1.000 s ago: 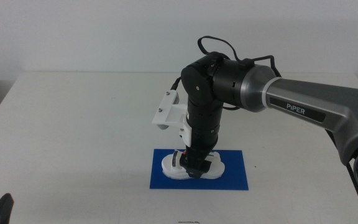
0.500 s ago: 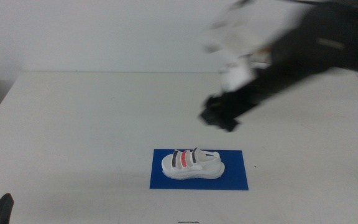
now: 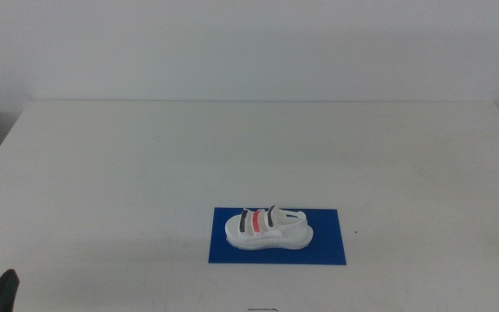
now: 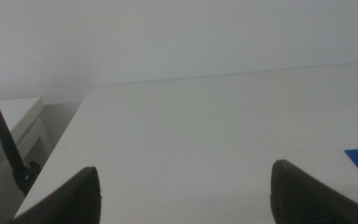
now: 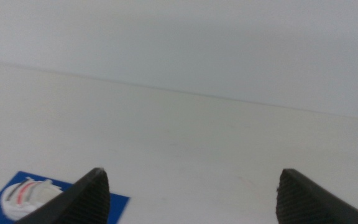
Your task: Use one arm to grab the shoe from the table and place it on the mat.
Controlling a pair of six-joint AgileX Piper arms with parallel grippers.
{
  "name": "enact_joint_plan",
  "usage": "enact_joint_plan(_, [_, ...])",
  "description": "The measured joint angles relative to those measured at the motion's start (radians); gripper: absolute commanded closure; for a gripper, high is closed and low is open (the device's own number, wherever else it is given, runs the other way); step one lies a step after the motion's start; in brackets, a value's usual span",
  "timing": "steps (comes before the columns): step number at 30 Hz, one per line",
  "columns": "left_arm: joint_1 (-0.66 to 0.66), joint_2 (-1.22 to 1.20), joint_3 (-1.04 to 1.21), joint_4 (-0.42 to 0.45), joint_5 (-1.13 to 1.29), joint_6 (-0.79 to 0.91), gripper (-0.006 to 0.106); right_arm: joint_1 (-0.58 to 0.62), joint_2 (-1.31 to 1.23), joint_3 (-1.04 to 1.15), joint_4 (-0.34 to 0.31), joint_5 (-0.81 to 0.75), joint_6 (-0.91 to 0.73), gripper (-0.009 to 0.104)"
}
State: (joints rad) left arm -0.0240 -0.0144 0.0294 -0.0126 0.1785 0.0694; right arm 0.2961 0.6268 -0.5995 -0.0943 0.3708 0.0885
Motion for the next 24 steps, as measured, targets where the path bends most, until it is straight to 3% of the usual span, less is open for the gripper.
enact_joint_plan(5, [0.000,0.000,0.000,0.000,0.000,0.000,0.007,-0.075,-0.215,0.136,0.061,0.002,-0.088,0.012])
enact_joint_plan(12, [0.000,0.000,0.000,0.000,0.000,0.000,0.007,-0.086,-0.390,0.303,0.148,-0.004,-0.230,0.016])
enact_joint_plan(24, [0.000,0.000,0.000,0.000,0.000,0.000,0.007,-0.086,-0.625,0.486,0.169,-0.018,-0.247,0.016])
